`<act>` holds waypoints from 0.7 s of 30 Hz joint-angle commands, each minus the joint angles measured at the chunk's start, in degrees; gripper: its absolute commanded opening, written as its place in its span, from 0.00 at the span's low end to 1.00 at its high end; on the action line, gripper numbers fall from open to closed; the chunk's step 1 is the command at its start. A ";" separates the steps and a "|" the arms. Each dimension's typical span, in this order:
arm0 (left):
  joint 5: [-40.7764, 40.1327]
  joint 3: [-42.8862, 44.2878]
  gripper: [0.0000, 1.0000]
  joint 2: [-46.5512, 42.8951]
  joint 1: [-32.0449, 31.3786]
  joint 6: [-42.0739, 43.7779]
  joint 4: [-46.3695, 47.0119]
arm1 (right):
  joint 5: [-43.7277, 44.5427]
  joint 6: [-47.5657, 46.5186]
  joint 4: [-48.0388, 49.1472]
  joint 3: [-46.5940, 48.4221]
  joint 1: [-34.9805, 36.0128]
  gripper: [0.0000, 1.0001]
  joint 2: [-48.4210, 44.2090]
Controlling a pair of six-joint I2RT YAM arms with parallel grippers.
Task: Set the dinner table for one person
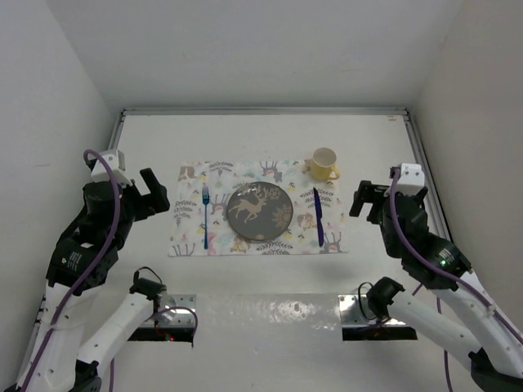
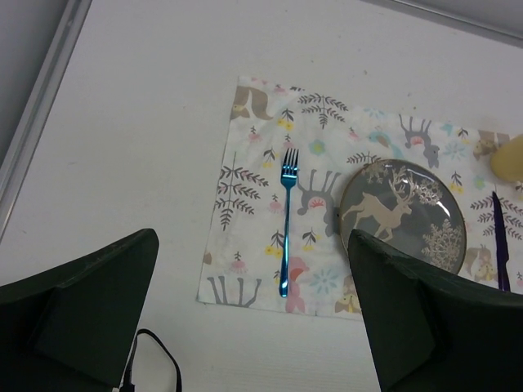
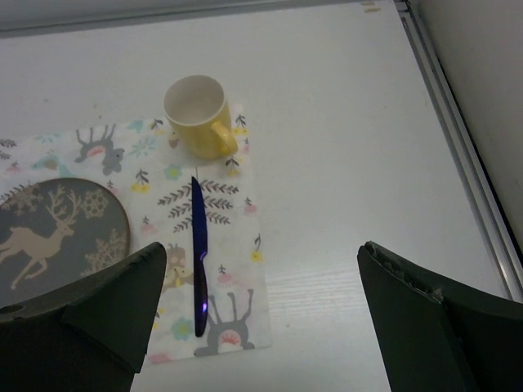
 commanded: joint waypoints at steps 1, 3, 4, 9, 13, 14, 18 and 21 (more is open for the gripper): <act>2.38 1.69 1.00 -0.21 -0.58 1.89 3.45 | 2.13 3.98 -7.66 -1.23 0.19 0.99 -1.54; 3.26 1.95 1.00 -0.30 -0.58 2.59 3.98 | 3.44 5.92 -9.59 -1.41 0.19 0.99 -2.51; 3.27 2.13 1.00 -0.39 -0.58 2.86 4.16 | 3.62 6.36 -10.21 -1.32 0.19 0.99 -2.77; 2.83 1.60 1.00 -2.05 -0.58 4.09 5.21 | 0.99 4.26 -11.36 -1.76 0.19 0.99 -5.14; 2.48 2.48 1.00 -1.88 -0.58 3.57 4.17 | -2.52 3.20 -11.36 -1.41 0.19 0.99 -6.81; 2.30 2.65 1.00 -1.88 -0.58 3.22 3.90 | -3.31 2.42 -11.28 -1.49 0.19 0.99 -7.17; 1.69 2.66 1.00 -2.14 -0.58 1.20 2.50 | -7.00 1.09 -10.22 -1.32 0.19 0.99 -8.05; 0.90 2.04 1.00 -2.32 -0.58 -0.12 1.53 | -9.55 -0.14 -8.82 -1.93 0.19 0.99 -8.49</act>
